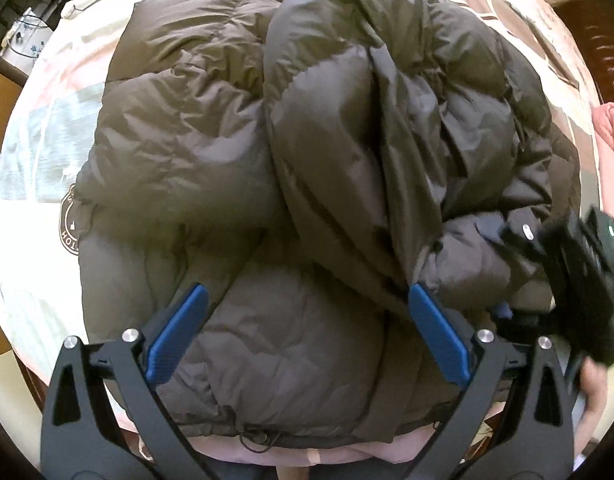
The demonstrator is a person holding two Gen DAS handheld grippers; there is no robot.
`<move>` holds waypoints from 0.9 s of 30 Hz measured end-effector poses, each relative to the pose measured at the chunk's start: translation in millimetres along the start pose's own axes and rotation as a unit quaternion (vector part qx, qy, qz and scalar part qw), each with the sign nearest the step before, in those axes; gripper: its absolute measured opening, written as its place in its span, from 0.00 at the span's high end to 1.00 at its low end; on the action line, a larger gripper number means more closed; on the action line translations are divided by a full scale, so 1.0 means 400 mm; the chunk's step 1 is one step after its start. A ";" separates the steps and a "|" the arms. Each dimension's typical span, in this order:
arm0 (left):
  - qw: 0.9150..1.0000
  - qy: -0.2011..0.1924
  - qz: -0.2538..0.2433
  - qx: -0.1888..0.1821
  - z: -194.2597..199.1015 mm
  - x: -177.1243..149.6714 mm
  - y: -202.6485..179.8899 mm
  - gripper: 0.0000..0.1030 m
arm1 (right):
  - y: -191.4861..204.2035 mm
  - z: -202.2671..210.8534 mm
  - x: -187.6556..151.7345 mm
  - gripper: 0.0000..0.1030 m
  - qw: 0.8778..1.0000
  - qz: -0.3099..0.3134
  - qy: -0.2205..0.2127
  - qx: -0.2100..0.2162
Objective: Fold large clothes
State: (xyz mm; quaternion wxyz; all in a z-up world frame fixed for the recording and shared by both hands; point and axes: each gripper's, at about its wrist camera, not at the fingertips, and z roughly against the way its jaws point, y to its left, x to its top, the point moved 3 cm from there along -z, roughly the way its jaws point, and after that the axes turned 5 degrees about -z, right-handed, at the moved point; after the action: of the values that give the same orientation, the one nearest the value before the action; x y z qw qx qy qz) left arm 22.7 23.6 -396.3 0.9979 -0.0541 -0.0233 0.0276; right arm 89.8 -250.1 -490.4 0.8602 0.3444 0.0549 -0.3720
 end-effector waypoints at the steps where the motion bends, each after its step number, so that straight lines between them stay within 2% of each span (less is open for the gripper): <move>1: 1.000 0.002 0.000 0.000 -0.001 -0.006 0.000 0.02 | 0.011 -0.001 0.005 0.11 1.000 0.001 -0.005 0.011; 3: 1.000 0.003 0.002 -0.001 -0.001 -0.022 -0.007 0.02 | 0.041 0.013 0.005 0.50 0.999 0.022 -0.018 0.041; 4: 1.000 0.004 0.004 -0.003 -0.003 -0.028 -0.003 0.02 | 0.056 0.024 0.002 0.56 0.997 0.033 -0.022 0.069; 5: 1.000 0.006 0.005 -0.003 0.010 -0.020 -0.009 0.02 | 0.074 0.040 -0.002 0.62 0.991 0.046 -0.026 0.120; 6: 1.000 0.007 0.006 -0.003 0.009 -0.026 -0.007 0.02 | 0.086 0.059 -0.009 0.66 0.981 0.052 -0.028 0.183; 7: 1.000 0.009 0.009 -0.004 0.006 -0.034 -0.004 0.02 | 0.093 0.077 -0.019 0.67 0.965 0.051 -0.026 0.256; 8: 1.000 0.012 0.013 -0.005 0.003 -0.042 0.000 0.02 | 0.093 0.077 -0.019 0.69 0.965 0.051 -0.026 0.256; 9: 1.000 0.012 0.015 -0.006 0.001 -0.051 0.000 0.02 | 0.097 0.091 -0.024 0.70 0.947 0.048 -0.020 0.317; 10: 1.000 0.014 0.020 -0.007 0.000 -0.055 0.006 0.02 | 0.101 0.105 -0.029 0.70 0.921 0.045 -0.008 0.387; 11: 1.000 0.014 0.024 -0.008 -0.001 -0.061 0.007 0.02 | 0.099 0.130 -0.039 0.70 0.873 0.059 -0.002 0.484; 12: 1.000 0.014 0.026 -0.009 -0.004 -0.063 0.004 0.02 | 0.099 0.130 -0.039 0.71 0.873 0.059 -0.002 0.484; 13: 0.999 0.012 0.029 -0.009 -0.001 -0.061 0.007 0.02 | 0.089 0.135 -0.042 0.71 0.868 0.075 -0.012 0.490; 14: 0.999 0.009 0.031 -0.006 0.003 -0.056 0.012 0.02 | 0.073 0.128 -0.043 0.71 0.871 0.083 -0.015 0.484; 15: 0.999 0.006 0.032 -0.003 0.007 -0.049 0.022 0.02 | 0.050 0.115 -0.041 0.71 0.881 0.083 -0.019 0.466; 16: 0.999 0.003 0.033 -0.002 0.014 -0.066 0.024 0.02 | 0.034 0.100 -0.041 0.71 0.892 0.083 -0.024 0.444; 17: 0.999 0.002 0.033 -0.001 0.017 -0.069 0.021 0.02 | 0.003 0.084 -0.041 0.71 0.913 0.087 -0.033 0.397; 18: 0.999 0.001 0.033 0.000 0.019 -0.070 0.022 0.02 | -0.033 0.064 -0.043 0.71 0.940 0.102 -0.047 0.323; 19: 0.999 -0.001 0.033 0.001 0.021 -0.072 0.024 0.02 | -0.060 0.052 -0.045 0.71 0.955 0.109 -0.058 0.271; 20: 0.999 -0.002 0.032 0.002 0.022 -0.071 0.025 0.02 | -0.090 0.044 -0.047 0.71 0.964 0.106 -0.066 0.233; 21: 0.999 -0.002 0.032 0.002 0.025 -0.067 0.029 0.02 | -0.130 0.041 -0.047 0.60 0.971 0.089 -0.075 0.209; 23: 1.000 -0.007 0.029 0.002 0.030 -0.060 0.020 0.02 | -0.174 0.046 -0.051 0.48 0.977 0.069 -0.086 0.184; 27: 0.999 -0.026 0.023 -0.013 0.047 -0.012 -0.015 0.02 | -0.168 0.060 -0.075 0.29 0.981 0.111 -0.105 0.123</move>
State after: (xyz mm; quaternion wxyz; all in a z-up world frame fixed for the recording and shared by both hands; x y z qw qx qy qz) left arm 17.2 19.2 -377.3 0.9953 -0.0665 -0.0483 0.0519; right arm 18.9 -279.8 -498.6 0.8480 0.4109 -0.1202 -0.3124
